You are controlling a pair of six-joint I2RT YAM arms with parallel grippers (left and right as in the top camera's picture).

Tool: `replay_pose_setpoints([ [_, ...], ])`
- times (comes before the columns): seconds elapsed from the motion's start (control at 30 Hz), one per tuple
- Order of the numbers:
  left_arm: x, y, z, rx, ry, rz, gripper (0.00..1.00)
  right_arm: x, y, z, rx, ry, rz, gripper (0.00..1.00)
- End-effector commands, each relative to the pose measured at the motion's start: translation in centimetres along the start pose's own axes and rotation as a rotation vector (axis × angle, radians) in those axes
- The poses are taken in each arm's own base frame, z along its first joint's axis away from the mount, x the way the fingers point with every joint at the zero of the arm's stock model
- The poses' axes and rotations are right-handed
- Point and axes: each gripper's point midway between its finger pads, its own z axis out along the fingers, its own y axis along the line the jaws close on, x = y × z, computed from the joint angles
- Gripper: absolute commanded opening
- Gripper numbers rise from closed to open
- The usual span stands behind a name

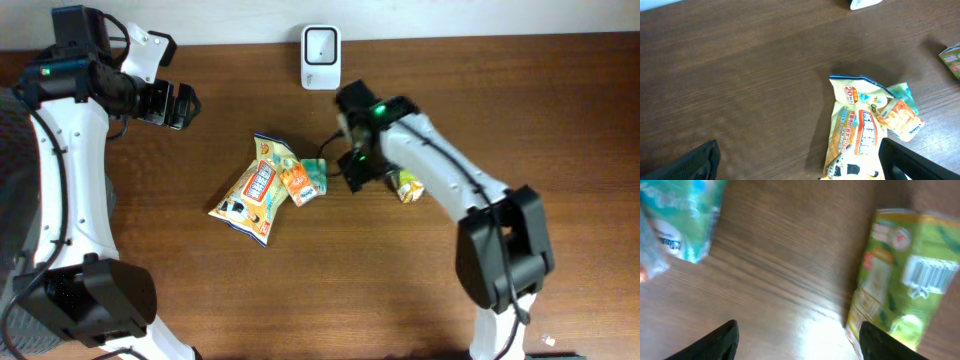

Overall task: Scan the item barcode
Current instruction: 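Lift the green tea pouch with the right gripper and turn its barcode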

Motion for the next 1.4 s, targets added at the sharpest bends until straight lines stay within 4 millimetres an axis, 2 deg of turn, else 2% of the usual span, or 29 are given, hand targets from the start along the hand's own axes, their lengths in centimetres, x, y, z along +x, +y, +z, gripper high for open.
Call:
replay_pose_setpoints([
  [0.0,-0.4,-0.2,-0.5,0.006,-0.021,0.020,0.99,-0.6,-4.3,-5.2,-0.178,-0.104,0.198,0.85],
  [0.03,-0.4,-0.2,-0.5,0.006,-0.021,0.020,0.99,0.7,-6.8,-5.3,-0.253,-0.081,0.272,0.88],
  [0.07,-0.4,-0.2,-0.5,0.006,-0.021,0.020,0.99,1.4,-7.9,-4.9,-0.302,-0.074,0.278,0.90],
  [0.13,-0.4,-0.2,-0.5,0.006,-0.021,0.020,0.99,3.0,-9.0,-3.3,-0.440,-0.071,0.276,0.91],
  [0.17,-0.4,-0.2,-0.5,0.006,-0.021,0.020,0.99,4.3,-9.4,-1.7,-0.495,-0.067,0.284,0.91],
  [0.27,-0.4,-0.2,-0.5,0.006,-0.021,0.020,0.99,5.6,-8.8,1.7,-0.604,-0.116,0.304,0.90],
  [0.37,-0.4,-0.2,-0.5,0.006,-0.021,0.020,0.99,5.8,-8.0,3.4,-0.615,-0.145,0.285,0.85],
  [0.4,-0.4,-0.2,-0.5,0.006,-0.021,0.020,0.99,5.7,-7.6,4.0,-0.611,-0.158,0.276,0.80],
  [0.47,-0.4,-0.2,-0.5,0.006,-0.021,0.020,0.99,5.1,-7.1,5.1,-0.591,-0.175,0.284,0.64],
  [0.57,-0.4,-0.2,-0.5,0.006,-0.021,0.020,0.99,4.4,-6.8,5.4,-0.557,-0.181,0.296,0.43],
  [0.67,-0.4,-0.2,-0.5,0.006,-0.021,0.020,0.99,4.6,-6.6,5.7,-0.480,-0.143,0.314,0.30],
  [0.73,-0.4,-0.2,-0.5,0.006,-0.021,0.020,0.99,4.3,-6.2,5.1,-0.377,-0.131,0.293,0.28],
  [0.83,-0.4,-0.2,-0.5,0.006,-0.021,0.020,0.99,3.4,-4.8,2.9,-0.075,-0.131,0.201,0.29],
  [0.9,-0.4,-0.2,-0.5,0.006,-0.021,0.020,0.99,3.7,-3.8,2.9,0.092,-0.114,0.144,0.36],
  [0.97,-0.4,-0.2,-0.5,0.006,-0.021,0.020,0.99,4.2,-0.9,2.8,0.229,-0.103,0.002,0.49],
  [1.0,-0.4,-0.2,-0.5,0.006,-0.021,0.020,0.99,4.1,0.2,2.7,0.224,-0.111,-0.019,0.64],
  [1.03,-0.4,-0.2,-0.5,0.006,-0.021,0.020,0.99,3.9,1.1,2.4,0.205,-0.123,0.016,0.72],
  [1.07,-0.4,-0.2,-0.5,0.006,-0.021,0.020,0.99,3.5,1.7,1.8,0.160,-0.125,0.021,0.77],
  [1.2,-0.4,-0.2,-0.5,0.006,-0.021,0.020,0.99,0.7,4.6,-1.1,-0.131,-0.166,0.065,0.78],
  [1.23,-0.4,-0.2,-0.5,0.006,-0.021,0.020,0.99,0.6,4.3,-1.2,-0.166,-0.159,0.130,0.78],
  [1.3,-0.4,-0.2,-0.5,0.006,-0.021,0.020,0.99,1.4,0.8,-0.9,-0.154,-0.112,0.329,0.72],
  [1.37,-0.4,-0.2,-0.5,0.006,-0.021,0.020,0.99,2.1,-1.9,-0.9,-0.215,-0.076,0.442,0.70],
])
